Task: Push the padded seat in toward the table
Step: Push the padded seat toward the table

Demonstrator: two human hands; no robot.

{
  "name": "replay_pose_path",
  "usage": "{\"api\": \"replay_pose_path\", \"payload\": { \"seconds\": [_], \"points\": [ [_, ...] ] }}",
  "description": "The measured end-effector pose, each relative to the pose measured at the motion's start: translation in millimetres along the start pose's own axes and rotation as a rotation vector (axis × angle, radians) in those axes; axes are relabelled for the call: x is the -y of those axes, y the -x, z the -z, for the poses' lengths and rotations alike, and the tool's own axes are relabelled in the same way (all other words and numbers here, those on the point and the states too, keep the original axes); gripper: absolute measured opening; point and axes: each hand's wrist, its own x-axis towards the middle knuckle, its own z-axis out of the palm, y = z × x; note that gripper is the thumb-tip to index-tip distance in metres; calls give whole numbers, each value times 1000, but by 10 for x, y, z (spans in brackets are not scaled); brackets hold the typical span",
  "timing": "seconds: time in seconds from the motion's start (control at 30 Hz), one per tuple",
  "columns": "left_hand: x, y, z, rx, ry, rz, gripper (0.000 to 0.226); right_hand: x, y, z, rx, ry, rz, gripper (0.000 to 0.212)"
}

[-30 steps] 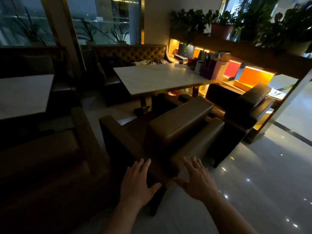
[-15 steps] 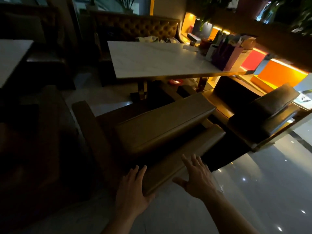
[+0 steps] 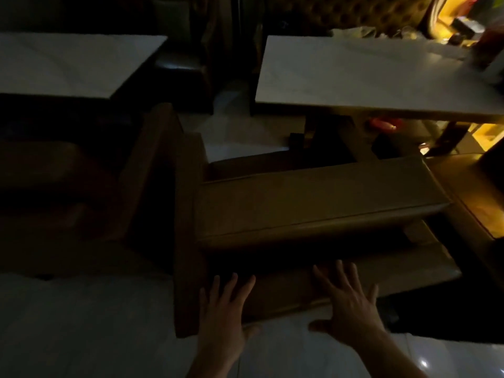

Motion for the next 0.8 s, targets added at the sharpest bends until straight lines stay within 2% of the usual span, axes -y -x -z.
{"api": "replay_pose_path", "payload": {
  "seconds": [0.13, 0.3, 0.57, 0.8],
  "points": [
    [-82, -99, -51, -40, -54, 43, 88, -7, -26, -109, -61, -10, 32, 110],
    [-104, -117, -79, -17, -53, 18, 83, 24, -97, -193, -91, 40, 10, 96],
    [-104, -217, -62, -27, -25, 25, 86, -9, -293, -154, -16, 78, 4, 98],
    [-7, -509, 22, -17, -57, 6, 85, 103, -511, -7, -38, 75, -12, 96]
  ]
}}
